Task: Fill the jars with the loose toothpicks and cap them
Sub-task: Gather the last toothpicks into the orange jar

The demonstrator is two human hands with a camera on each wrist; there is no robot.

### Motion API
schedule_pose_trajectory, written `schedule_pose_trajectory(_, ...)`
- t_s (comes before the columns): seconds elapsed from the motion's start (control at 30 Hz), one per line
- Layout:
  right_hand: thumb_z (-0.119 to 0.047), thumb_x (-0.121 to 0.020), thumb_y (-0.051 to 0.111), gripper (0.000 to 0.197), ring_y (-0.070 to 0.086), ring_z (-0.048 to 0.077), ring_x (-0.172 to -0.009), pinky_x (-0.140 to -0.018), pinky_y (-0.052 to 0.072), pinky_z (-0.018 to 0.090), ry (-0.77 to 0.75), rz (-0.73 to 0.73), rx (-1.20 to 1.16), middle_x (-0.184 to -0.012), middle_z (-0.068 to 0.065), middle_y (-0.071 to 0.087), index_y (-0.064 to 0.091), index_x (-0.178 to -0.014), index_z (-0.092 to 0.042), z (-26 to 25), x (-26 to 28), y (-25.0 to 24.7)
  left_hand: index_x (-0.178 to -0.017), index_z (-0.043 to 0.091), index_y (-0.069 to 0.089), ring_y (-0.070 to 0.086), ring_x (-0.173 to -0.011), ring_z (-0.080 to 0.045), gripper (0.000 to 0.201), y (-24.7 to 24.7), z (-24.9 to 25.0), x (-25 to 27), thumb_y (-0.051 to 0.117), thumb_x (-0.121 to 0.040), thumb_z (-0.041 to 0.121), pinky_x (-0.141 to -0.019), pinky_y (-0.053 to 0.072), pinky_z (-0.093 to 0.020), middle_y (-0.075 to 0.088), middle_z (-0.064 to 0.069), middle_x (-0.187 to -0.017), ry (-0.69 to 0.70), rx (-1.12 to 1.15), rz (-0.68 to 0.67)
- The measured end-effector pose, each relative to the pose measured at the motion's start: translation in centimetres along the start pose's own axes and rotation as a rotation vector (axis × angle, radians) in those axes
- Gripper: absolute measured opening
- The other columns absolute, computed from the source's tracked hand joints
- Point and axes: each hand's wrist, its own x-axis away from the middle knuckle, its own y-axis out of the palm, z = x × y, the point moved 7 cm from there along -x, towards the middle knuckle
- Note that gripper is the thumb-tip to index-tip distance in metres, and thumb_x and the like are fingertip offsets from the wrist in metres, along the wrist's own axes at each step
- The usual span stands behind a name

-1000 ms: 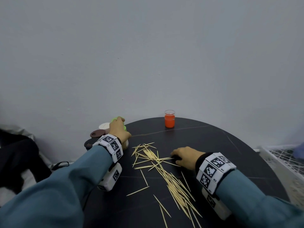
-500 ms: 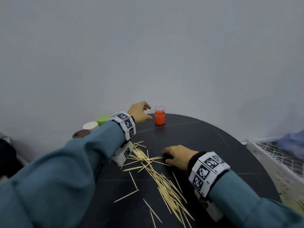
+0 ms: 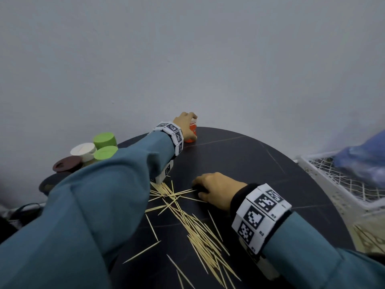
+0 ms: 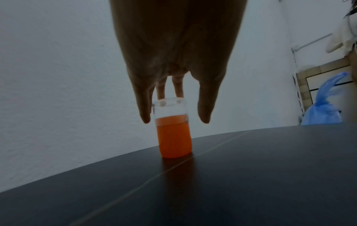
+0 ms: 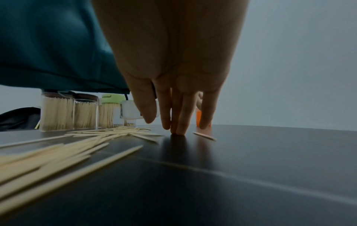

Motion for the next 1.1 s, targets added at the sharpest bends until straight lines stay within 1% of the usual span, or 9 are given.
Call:
schedule_pose_trajectory(0.13, -0.018, -0.097, 0.042, 0.04, 0.041, 0.023, -0.128, -0.104, 0.038, 0.036, 0.009, -0.012, -0.011, -0.14, 0.007, 0.043, 0.042, -0.138, -0.014, 0.1, 0.0, 0.1, -0.128, 0.014, 0.044, 0.052, -0.111, -0.036, 0.065, -0.4, 0.0, 0.0, 0.079, -0.073, 0.013, -0.089, 0.047, -0.039, 0.035, -0.015, -0.131, -0.034, 0.041, 0.056)
schedule_pose_trajectory(0.3, -0.017, -0.097, 0.042, 0.04, 0.042, 0.023, -0.128, -0.104, 0.038, 0.035, 0.007, -0.019, -0.012, -0.14, 0.008, 0.044, 0.043, -0.137, -0.013, 0.1, 0.0, 0.0, -0.124, 0.015, 0.05, 0.05, -0.112, -0.034, 0.058, -0.6, 0.0, 0.7, 0.078, -0.073, 0.014, -0.086, 0.045, -0.036, 0.037, -0.016, -0.129, -0.064, 0.095, 0.056)
schedule_pose_trajectory(0.5, -0.014, -0.095, 0.044, 0.04, 0.046, 0.024, -0.125, -0.104, 0.038, 0.034, 0.031, 0.004, -0.033, -0.137, 0.008, 0.048, 0.046, -0.135, -0.016, 0.6, -0.3, 0.2, -0.124, 0.015, 0.053, 0.051, -0.107, -0.028, 0.051, -2.9, 0.6, 3.0, 0.073, -0.077, 0.01, -0.079, 0.042, -0.029, 0.051, -0.013, -0.129, -0.025, 0.149, 0.064)
schedule_pose_trajectory(0.7, -0.013, -0.095, 0.045, 0.039, 0.049, 0.022, -0.123, -0.103, 0.038, 0.029, 0.05, 0.004, -0.059, -0.134, 0.007, 0.052, 0.05, -0.133, -0.018, 1.0, 0.0, 0.0, -0.134, 0.014, 0.045, 0.051, -0.115, -0.028, 0.063, -6.3, 1.7, 8.4, 0.072, -0.077, 0.007, -0.085, 0.04, -0.026, 0.051, -0.015, -0.13, 0.049, 0.245, 0.122)
schedule_pose_trajectory(0.77, -0.013, -0.095, 0.045, 0.038, 0.049, 0.022, -0.123, -0.103, 0.038, 0.029, 0.055, 0.001, -0.055, -0.134, 0.007, 0.052, 0.051, -0.132, -0.017, 1.0, 0.2, 0.0, -0.134, 0.012, 0.04, 0.054, -0.112, -0.027, 0.068, -7.1, 1.8, 10.7, 0.075, -0.076, 0.009, -0.083, 0.041, -0.025, 0.052, -0.013, -0.129, 0.048, 0.316, 0.154)
schedule_pose_trajectory(0.87, -0.009, -0.094, 0.045, 0.037, 0.05, 0.021, -0.121, -0.101, 0.038, 0.027, 0.051, 0.019, -0.042, -0.131, 0.006, 0.055, 0.053, -0.129, -0.016, 0.7, 0.5, -0.5, -0.127, 0.01, 0.045, 0.055, -0.101, -0.02, 0.063, -7.6, 1.6, 13.8, 0.077, -0.074, 0.013, -0.079, 0.042, -0.024, 0.056, -0.009, -0.124, 0.05, 0.392, 0.175)
schedule_pose_trajectory(0.97, -0.007, -0.094, 0.043, 0.037, 0.052, 0.021, -0.12, -0.1, 0.038, 0.026, 0.053, 0.001, -0.036, -0.129, 0.007, 0.057, 0.054, -0.128, -0.014, 0.4, 0.8, -1.2, -0.124, 0.015, 0.048, 0.056, -0.097, -0.017, 0.057, -7.3, 1.8, 16.8, 0.077, -0.075, 0.016, -0.076, 0.043, -0.022, 0.059, -0.006, -0.114, 0.087, 0.456, 0.161)
schedule_pose_trajectory(1.03, -0.012, -0.097, 0.041, 0.031, 0.057, 0.024, -0.113, -0.097, 0.042, 0.029, 0.052, 0.084, -0.095, -0.123, 0.011, 0.061, 0.054, -0.125, -0.009, 0.1, 1.0, -2.5, -0.122, 0.018, 0.049, 0.057, -0.094, -0.016, 0.054, -6.8, 1.9, 18.7, 0.076, -0.076, 0.016, -0.073, 0.045, -0.016, 0.061, -0.003, -0.108, 0.137, 0.523, 0.156)
schedule_pose_trajectory(1.1, -0.022, -0.101, 0.032, 0.032, 0.064, 0.032, -0.097, -0.086, 0.049, 0.034, 0.021, 0.255, -0.344, -0.109, 0.017, 0.065, 0.054, -0.115, -0.003, -0.5, 1.7, -4.4, -0.123, 0.022, 0.049, 0.058, -0.096, -0.014, 0.053, -6.2, 1.9, 20.4, 0.076, -0.078, 0.019, -0.076, 0.046, -0.014, 0.06, 0.001, -0.107, 0.176, 0.57, 0.138)
